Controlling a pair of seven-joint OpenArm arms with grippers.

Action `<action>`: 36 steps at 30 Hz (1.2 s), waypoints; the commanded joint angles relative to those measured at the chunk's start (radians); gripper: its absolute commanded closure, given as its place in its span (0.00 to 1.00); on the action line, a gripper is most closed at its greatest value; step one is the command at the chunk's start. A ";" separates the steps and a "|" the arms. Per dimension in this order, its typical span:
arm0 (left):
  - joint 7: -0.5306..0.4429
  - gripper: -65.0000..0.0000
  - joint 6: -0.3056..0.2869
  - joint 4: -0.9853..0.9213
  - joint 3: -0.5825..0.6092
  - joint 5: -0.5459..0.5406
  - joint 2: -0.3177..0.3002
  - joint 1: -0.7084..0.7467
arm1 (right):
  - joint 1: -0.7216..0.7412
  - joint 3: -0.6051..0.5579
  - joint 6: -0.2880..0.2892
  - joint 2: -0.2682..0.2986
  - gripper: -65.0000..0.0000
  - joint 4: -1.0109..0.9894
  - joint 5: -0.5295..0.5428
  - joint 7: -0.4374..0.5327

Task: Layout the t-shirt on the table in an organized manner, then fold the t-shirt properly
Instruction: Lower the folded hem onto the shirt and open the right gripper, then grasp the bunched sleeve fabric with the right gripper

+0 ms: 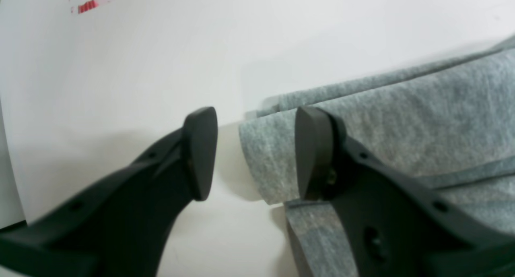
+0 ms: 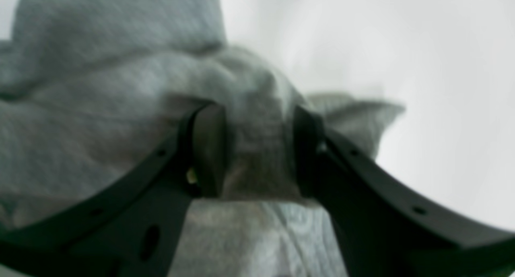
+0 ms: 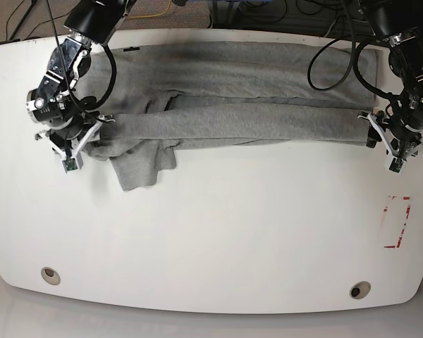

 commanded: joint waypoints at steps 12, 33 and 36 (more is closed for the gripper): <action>-0.019 0.55 -0.001 0.015 -0.002 -0.006 -0.016 -0.014 | -0.032 0.087 -0.001 0.016 0.61 0.072 0.007 0.007; -0.019 0.55 -0.001 0.015 -0.002 -0.005 -0.016 -0.013 | 0.220 0.030 -0.001 -0.041 0.47 0.073 -0.002 -0.137; -0.017 0.55 -0.001 0.017 -0.002 -0.005 -0.016 -0.013 | 0.260 0.030 -0.001 -0.050 0.32 -0.017 0.001 -0.133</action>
